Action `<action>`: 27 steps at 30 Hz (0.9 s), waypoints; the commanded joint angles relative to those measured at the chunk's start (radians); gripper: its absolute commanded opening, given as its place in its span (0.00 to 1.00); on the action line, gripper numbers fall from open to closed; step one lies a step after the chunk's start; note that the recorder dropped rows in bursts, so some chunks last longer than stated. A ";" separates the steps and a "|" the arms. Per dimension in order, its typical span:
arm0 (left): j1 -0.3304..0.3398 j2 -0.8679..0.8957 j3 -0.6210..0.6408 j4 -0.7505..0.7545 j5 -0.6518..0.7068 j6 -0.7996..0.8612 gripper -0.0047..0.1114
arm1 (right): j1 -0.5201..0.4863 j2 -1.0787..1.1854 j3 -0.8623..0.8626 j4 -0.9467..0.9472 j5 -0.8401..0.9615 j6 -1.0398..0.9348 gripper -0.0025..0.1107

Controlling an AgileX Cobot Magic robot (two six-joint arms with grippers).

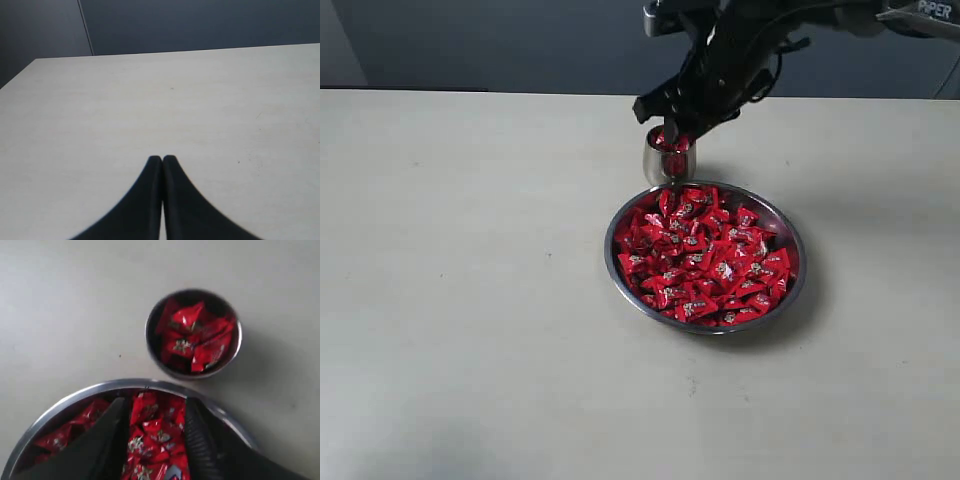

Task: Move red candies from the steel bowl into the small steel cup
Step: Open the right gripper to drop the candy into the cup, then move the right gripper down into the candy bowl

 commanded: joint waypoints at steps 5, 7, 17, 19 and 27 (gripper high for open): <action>-0.007 -0.005 0.005 0.002 -0.008 -0.001 0.04 | -0.005 -0.227 0.381 0.015 -0.273 0.020 0.35; -0.007 -0.005 0.005 0.002 -0.008 -0.001 0.04 | -0.005 -0.257 0.434 0.030 -0.287 0.026 0.35; -0.007 -0.005 0.005 0.002 -0.008 -0.001 0.04 | 0.016 -0.212 0.469 0.173 -0.202 -0.013 0.35; -0.007 -0.005 0.005 0.002 -0.008 -0.001 0.04 | 0.028 -0.203 0.469 0.175 -0.196 -0.037 0.35; -0.007 -0.005 0.005 0.002 -0.008 -0.001 0.04 | 0.104 -0.200 0.469 0.291 -0.167 -0.410 0.35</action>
